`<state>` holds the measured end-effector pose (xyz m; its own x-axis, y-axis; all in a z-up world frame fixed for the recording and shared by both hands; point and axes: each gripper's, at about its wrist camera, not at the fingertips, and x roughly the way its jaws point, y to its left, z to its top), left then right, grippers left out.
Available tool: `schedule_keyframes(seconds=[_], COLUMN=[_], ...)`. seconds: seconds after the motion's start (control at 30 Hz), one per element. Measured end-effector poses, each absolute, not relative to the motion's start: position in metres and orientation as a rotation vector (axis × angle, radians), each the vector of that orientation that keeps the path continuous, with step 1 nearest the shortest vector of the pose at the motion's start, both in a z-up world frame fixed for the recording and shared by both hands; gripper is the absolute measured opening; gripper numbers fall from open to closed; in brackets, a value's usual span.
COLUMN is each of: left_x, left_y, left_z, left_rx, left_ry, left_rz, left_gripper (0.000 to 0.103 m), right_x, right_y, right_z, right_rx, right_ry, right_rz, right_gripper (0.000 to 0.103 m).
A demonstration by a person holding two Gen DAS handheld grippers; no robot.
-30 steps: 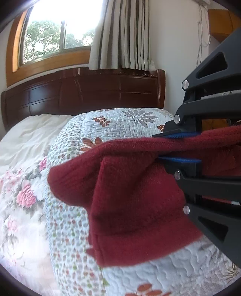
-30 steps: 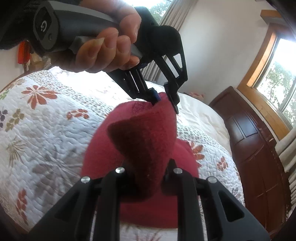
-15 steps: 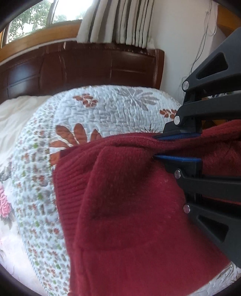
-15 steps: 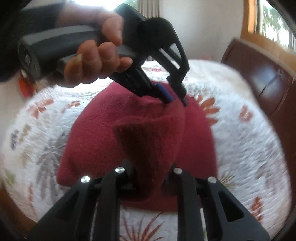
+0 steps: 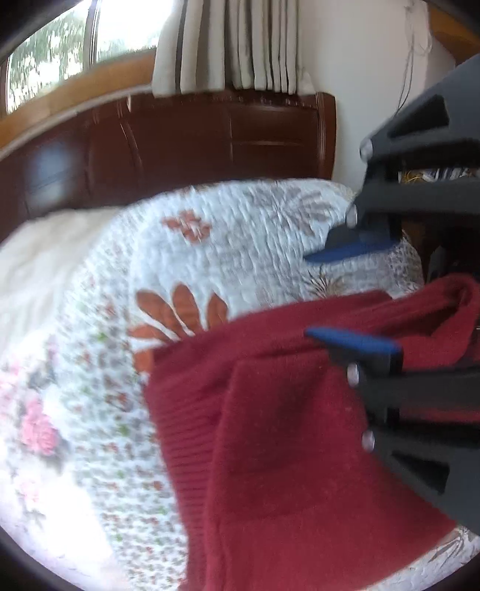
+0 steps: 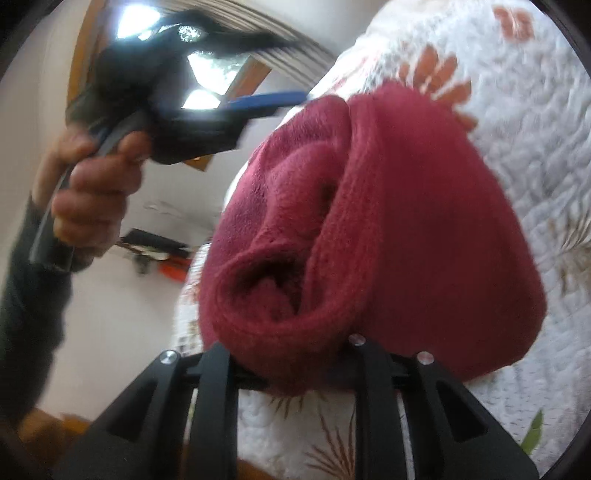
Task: Fold small clothes
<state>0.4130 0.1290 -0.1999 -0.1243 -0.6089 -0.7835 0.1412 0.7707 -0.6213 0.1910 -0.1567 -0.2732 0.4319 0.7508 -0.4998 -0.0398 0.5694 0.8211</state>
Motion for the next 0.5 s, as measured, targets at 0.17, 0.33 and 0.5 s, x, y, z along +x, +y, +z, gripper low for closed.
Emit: schedule_keyframes(seconds=[0.17, 0.33, 0.5], left_x=[0.374, 0.283, 0.186], left_y=[0.178, 0.212, 0.18], left_z=[-0.149, -0.112, -0.125], left_rx=[-0.347, -0.171, 0.285], left_ry=[1.398, 1.177, 0.904], left_rz=[-0.693, -0.685, -0.495], left_gripper=[0.064, 0.086, 0.091], right_x=[0.196, 0.229, 0.297], right_y=[-0.173, -0.205, -0.202], right_z=[-0.275, -0.265, -0.269], right_rx=[0.907, 0.999, 1.014], right_ry=[1.033, 1.075, 1.213], right_rz=[0.691, 0.788, 0.834], right_gripper=[0.063, 0.079, 0.091])
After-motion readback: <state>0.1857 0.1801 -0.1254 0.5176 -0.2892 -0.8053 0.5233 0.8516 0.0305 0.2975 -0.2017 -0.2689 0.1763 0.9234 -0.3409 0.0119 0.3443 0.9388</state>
